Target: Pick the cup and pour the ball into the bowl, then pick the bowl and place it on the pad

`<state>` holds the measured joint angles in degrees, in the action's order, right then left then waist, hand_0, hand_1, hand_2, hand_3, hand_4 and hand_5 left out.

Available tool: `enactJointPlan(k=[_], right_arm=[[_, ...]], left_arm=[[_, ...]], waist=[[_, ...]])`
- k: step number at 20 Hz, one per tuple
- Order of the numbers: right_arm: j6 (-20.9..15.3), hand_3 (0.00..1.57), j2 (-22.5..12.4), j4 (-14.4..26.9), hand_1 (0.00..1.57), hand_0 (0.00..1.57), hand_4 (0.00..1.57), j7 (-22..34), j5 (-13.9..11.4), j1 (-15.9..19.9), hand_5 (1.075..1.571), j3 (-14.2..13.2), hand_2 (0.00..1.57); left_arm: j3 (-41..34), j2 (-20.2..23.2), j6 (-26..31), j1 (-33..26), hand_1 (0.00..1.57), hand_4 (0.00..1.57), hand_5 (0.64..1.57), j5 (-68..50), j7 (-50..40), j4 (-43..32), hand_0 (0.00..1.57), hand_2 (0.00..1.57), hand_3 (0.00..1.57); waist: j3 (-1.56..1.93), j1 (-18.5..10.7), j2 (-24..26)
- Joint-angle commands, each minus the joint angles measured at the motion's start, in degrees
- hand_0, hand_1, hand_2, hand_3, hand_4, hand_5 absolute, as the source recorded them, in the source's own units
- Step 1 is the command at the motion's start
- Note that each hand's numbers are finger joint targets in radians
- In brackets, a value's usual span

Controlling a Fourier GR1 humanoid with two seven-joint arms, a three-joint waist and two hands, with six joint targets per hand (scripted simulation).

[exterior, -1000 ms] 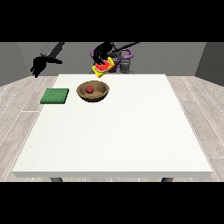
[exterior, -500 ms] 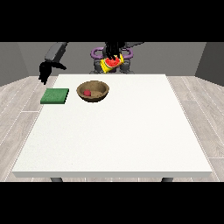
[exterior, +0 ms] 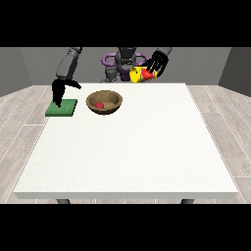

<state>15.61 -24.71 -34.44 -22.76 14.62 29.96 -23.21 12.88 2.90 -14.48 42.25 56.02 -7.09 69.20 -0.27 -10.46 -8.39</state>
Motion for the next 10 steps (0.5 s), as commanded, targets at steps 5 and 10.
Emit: enactJointPlan(k=[5,10], right_arm=[[-0.49,0.00,4.71,-4.44,0.00,0.00,0.39,0.40,1.06,4.63,1.570,1.61,0.00],[-3.89,0.00,10.13,-7.43,0.00,0.00,0.33,3.14,-0.79,3.74,1.559,5.45,0.00]], left_arm=[[-13.93,-2.82,-1.03,-0.94,0.52,0.83,1.545,-26.12,12.48,0.07,0.52,0.00,0.00],[-16.56,-2.88,1.39,-6.12,0.00,0.00,1.531,-36.42,20.64,-4.60,0.00,0.00,0.00]], waist=[[-0.04,3.37,-9.62],[0.12,7.30,-7.07]])
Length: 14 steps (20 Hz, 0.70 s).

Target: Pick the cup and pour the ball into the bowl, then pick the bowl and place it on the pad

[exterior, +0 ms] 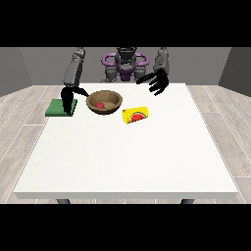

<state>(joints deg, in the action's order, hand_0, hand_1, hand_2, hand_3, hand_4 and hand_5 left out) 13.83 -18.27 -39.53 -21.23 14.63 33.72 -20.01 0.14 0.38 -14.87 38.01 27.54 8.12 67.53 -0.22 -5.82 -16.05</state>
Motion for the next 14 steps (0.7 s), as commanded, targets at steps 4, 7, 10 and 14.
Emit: enactJointPlan(k=[4,7,10,14], right_arm=[[-3.51,0.00,6.19,-3.03,0.00,0.00,0.11,4.09,-3.41,-3.57,1.541,6.06,0.00],[-3.06,0.00,5.43,-1.12,0.00,0.00,0.00,3.42,-3.15,-2.43,1.543,5.80,0.00],[-4.38,0.00,7.57,0.04,0.00,0.00,0.08,1.57,-3.78,-3.04,1.543,6.65,0.00],[-2.94,0.00,5.74,5.22,0.00,0.00,0.25,-0.08,-1.59,0.53,1.550,3.66,0.00]], left_arm=[[-5.92,1.84,5.58,-3.92,0.00,0.00,1.519,-9.71,5.17,-7.07,0.00,0.00,0.00],[-5.60,0.28,2.95,-3.67,0.00,0.00,1.526,-9.57,7.75,-7.64,0.00,0.00,0.00],[-4.79,-0.23,2.57,-3.79,0.00,0.00,1.533,-9.41,6.38,-7.27,0.00,0.00,0.00],[-1.38,-0.34,3.15,-1.89,0.00,0.00,1.549,-9.13,3.74,-3.53,0.00,0.00,0.00]], waist=[[0.19,5.10,6.67],[0.22,5.24,5.06],[0.23,4.45,6.61],[0.26,1.31,3.73]])
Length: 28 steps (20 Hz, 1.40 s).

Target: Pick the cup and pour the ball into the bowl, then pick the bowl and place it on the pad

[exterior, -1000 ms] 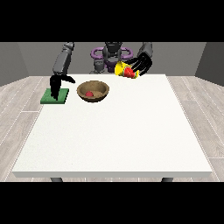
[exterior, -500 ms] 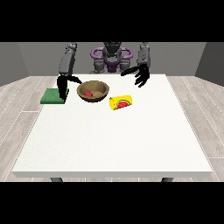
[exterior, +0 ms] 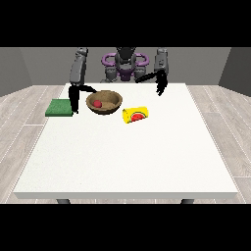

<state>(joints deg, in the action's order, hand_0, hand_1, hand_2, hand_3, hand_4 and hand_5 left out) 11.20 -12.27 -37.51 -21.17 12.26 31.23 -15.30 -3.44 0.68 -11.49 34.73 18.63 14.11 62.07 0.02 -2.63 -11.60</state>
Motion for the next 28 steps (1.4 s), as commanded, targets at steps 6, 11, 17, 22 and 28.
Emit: enactJointPlan(k=[6,11,17,22,28], right_arm=[[0.23,0.00,-1.54,9.16,0.00,0.00,0.13,-6.69,2.13,2.96,1.531,-4.01,0.00],[-1.72,0.00,2.53,9.05,0.00,0.00,0.23,-10.04,2.12,0.30,1.532,-3.57,0.00],[-5.63,0.00,4.60,5.94,0.00,0.00,0.36,3.00,3.09,5.84,1.546,-1.57,0.00],[-5.30,0.00,6.99,7.71,0.00,0.00,0.37,-5.35,2.50,2.77,1.547,-0.94,0.00],[-15.15,1.57,3.77,11.89,1.57,1.57,1.04,3.64,-2.53,2.91,1.553,1.31,1.57]], left_arm=[[5.35,-0.66,1.01,1.50,0.00,0.00,1.557,0.67,-5.19,9.24,0.00,0.00,0.00],[5.39,0.60,4.86,0.76,0.00,0.00,1.559,0.18,-4.68,10.76,0.00,0.00,0.00],[2.76,0.50,4.04,-3.18,0.00,0.00,1.564,-1.18,-4.51,4.76,0.00,0.00,0.00],[0.76,2.41,4.66,-1.44,0.00,0.00,1.564,-2.79,-3.74,7.41,0.00,0.00,0.00],[2.12,2.54,6.80,-0.23,0.00,0.00,1.568,-2.75,-5.03,8.31,0.00,0.00,0.00]], waist=[[0.04,-6.01,-4.71],[0.04,-8.00,-4.69],[-0.05,-4.86,3.76],[0.01,-4.03,-0.38],[-0.03,-7.39,-2.09]])
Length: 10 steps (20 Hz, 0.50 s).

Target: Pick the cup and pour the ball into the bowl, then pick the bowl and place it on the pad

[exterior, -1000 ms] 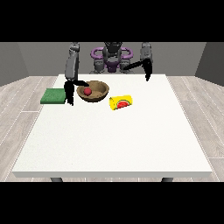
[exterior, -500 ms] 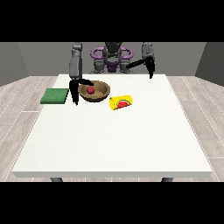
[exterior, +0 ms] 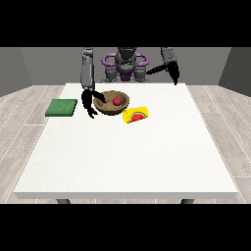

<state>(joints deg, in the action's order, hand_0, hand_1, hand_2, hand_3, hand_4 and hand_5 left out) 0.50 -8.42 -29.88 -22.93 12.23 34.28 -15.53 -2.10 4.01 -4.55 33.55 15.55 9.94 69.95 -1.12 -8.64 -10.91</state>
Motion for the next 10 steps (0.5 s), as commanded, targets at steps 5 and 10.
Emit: enactJointPlan(k=[5,10], right_arm=[[-8.39,1.57,-0.75,2.93,1.57,1.57,1.03,11.39,-5.15,0.95,1.550,4.18,1.57],[-9.60,1.57,-0.96,-0.09,1.57,1.57,1.02,19.17,-5.24,3.49,1.552,5.36,1.57]], left_arm=[[-2.35,1.24,0.92,0.77,0.00,0.00,1.570,-1.73,-1.51,-1.98,0.00,0.00,0.00],[-4.60,2.51,0.07,-5.94,0.00,0.00,1.570,-2.62,4.45,-5.01,0.00,0.00,0.00]], waist=[[1.07,1.46,2.30],[1.09,4.30,6.27]])
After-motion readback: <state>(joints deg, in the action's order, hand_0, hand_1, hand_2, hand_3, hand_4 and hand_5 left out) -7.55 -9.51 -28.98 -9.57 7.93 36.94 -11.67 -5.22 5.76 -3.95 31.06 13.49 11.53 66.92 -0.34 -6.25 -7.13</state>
